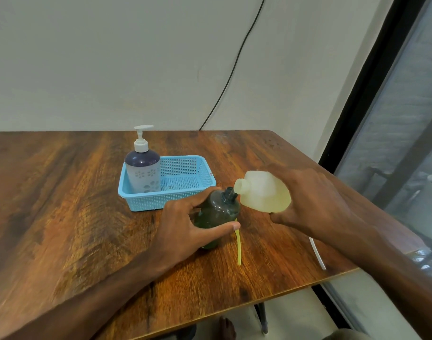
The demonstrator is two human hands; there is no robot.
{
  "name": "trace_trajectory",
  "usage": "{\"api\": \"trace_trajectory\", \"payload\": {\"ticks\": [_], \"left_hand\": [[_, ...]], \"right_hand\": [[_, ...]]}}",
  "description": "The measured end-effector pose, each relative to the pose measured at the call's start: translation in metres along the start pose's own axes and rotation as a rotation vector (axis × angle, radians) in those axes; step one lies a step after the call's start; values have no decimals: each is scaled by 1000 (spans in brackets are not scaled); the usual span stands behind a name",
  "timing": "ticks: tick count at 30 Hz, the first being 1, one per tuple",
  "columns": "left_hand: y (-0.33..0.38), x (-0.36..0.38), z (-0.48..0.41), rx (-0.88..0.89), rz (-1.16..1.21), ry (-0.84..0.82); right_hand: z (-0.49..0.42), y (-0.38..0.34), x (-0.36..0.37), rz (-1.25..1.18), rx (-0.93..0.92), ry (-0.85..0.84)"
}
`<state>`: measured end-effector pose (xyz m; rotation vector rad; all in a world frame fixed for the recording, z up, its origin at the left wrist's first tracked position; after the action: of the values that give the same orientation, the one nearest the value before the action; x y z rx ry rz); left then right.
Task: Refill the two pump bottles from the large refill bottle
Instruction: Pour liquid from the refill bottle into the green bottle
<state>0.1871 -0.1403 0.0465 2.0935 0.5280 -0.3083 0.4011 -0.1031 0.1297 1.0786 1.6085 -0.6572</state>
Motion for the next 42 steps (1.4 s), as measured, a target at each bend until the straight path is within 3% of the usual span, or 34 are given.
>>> {"api": "trace_trajectory", "payload": {"ticks": [42], "left_hand": [[0,1,1,13,33,28]], "right_hand": [[-1,-1,-6,51,-32,-9]]}}
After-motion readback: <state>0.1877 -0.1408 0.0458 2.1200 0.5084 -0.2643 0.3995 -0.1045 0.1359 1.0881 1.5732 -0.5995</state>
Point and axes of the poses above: each hand's wrist, its own z-axis away from the middle knuckle, its own x-axis out of the palm, y = z × x, the point moved 4 cm from there along -z, towards the middle knuckle, and after that the axes turned 6 degrees about z, right-handed, at the moved point
